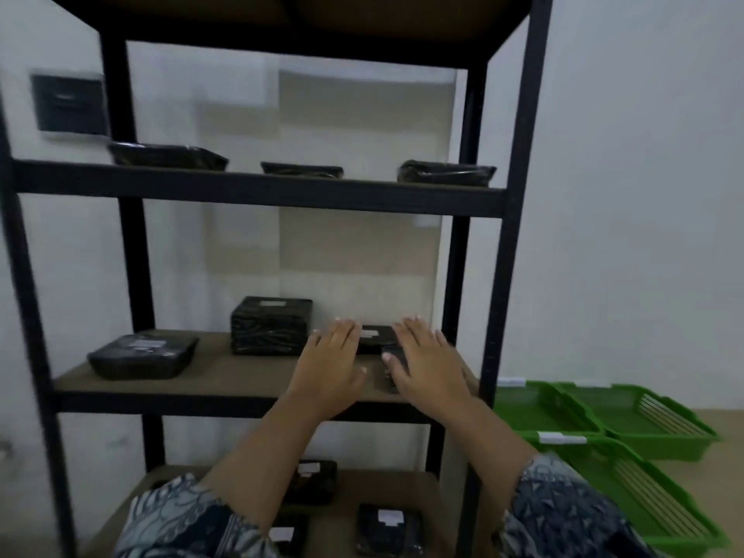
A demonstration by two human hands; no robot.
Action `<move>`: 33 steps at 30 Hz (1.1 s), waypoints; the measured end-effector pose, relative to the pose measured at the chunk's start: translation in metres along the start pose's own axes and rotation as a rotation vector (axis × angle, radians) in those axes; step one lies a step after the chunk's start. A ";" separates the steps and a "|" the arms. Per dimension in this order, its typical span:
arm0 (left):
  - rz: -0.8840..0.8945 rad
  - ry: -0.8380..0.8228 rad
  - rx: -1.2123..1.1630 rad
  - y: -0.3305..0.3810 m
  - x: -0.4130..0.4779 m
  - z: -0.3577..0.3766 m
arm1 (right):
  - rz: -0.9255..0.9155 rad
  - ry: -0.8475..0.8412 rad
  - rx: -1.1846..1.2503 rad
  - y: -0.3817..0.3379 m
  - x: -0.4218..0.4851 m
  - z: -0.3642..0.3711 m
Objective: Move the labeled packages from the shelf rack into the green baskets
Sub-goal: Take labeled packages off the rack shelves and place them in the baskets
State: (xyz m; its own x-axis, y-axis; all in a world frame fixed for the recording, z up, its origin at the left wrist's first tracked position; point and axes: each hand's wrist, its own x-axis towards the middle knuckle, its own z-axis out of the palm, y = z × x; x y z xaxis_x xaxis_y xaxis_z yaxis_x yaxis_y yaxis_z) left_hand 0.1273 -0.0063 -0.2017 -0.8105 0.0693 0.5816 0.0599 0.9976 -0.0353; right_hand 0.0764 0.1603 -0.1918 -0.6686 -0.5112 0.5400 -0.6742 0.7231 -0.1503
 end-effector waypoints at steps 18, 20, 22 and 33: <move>-0.068 0.272 0.118 -0.132 0.092 -0.111 | -0.196 0.284 0.015 -0.079 0.168 -0.054; -0.064 0.304 0.141 -0.145 0.103 -0.116 | -0.213 0.314 0.000 -0.080 0.185 -0.056; -0.075 0.348 0.155 -0.160 0.114 -0.119 | -0.231 0.342 -0.023 -0.080 0.200 -0.055; -0.028 0.372 0.179 -0.227 0.169 -0.130 | -0.240 0.398 -0.087 -0.090 0.277 -0.071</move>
State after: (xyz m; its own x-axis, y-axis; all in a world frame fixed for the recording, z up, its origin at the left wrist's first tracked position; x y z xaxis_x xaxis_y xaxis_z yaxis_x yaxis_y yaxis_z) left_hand 0.0523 -0.2220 0.0101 -0.5428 0.0674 0.8372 -0.0885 0.9866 -0.1369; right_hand -0.0258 -0.0130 0.0299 -0.3139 -0.4629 0.8290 -0.7548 0.6513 0.0779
